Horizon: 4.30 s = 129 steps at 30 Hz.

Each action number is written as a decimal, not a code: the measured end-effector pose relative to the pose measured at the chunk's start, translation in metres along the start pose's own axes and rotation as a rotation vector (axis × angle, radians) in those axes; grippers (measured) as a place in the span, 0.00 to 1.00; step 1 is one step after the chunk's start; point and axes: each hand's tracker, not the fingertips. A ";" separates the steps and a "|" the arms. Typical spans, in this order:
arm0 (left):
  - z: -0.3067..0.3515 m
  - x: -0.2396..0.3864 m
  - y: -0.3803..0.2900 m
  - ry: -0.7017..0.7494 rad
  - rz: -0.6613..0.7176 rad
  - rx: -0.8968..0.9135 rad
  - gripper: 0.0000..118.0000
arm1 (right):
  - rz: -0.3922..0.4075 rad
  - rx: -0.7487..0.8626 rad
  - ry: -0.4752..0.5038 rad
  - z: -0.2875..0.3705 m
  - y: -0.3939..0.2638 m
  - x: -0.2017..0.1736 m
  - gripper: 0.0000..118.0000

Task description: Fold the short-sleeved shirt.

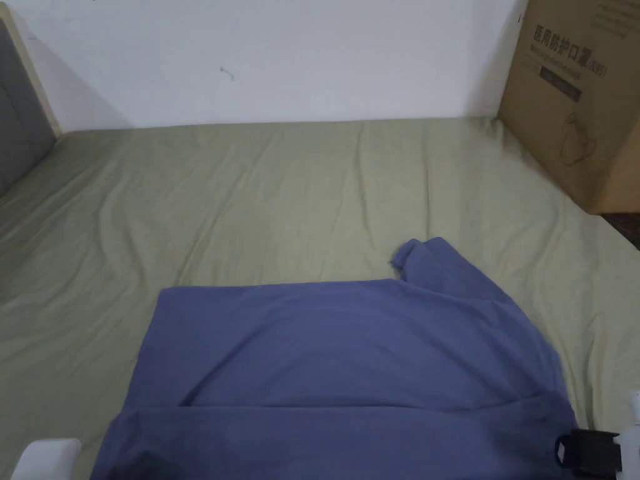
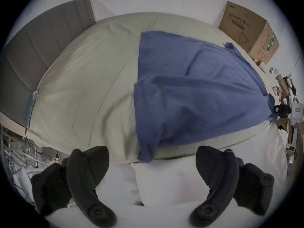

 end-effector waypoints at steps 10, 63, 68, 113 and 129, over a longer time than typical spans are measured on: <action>-0.006 0.023 0.057 -0.075 0.029 0.132 0.00 | -0.028 0.125 0.115 -0.006 0.067 -0.045 0.00; -0.209 -0.011 0.291 -0.026 0.208 0.004 0.62 | 0.088 0.054 0.021 -0.160 0.263 -0.060 0.00; -0.186 -0.001 0.288 0.045 0.094 0.037 0.01 | 0.073 0.049 0.040 -0.154 0.260 -0.059 0.00; 0.055 0.008 0.047 -0.131 0.097 0.235 0.81 | 0.141 0.208 0.050 0.042 0.013 -0.048 0.39; 0.021 -0.065 0.004 -0.323 0.465 0.145 0.89 | 0.275 0.237 0.222 0.004 -0.019 -0.203 0.00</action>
